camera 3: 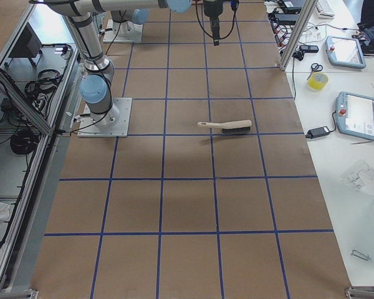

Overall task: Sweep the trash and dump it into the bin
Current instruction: 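Bring the empty dustpan back over the table with the left gripper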

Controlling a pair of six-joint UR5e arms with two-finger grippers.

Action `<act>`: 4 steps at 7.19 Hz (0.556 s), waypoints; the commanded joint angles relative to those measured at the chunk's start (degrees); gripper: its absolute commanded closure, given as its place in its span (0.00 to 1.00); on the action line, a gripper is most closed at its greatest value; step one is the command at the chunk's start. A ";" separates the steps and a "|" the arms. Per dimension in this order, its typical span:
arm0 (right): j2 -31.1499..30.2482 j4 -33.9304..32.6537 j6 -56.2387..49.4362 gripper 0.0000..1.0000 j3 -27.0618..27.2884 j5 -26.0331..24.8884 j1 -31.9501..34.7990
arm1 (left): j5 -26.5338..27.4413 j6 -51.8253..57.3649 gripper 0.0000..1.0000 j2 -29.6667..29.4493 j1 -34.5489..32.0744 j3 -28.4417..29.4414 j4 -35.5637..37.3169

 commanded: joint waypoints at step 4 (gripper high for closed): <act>-1.17 2.03 -1.93 0.00 1.17 0.69 0.05 | 3.87 -35.93 1.00 0.83 -13.65 0.38 -11.18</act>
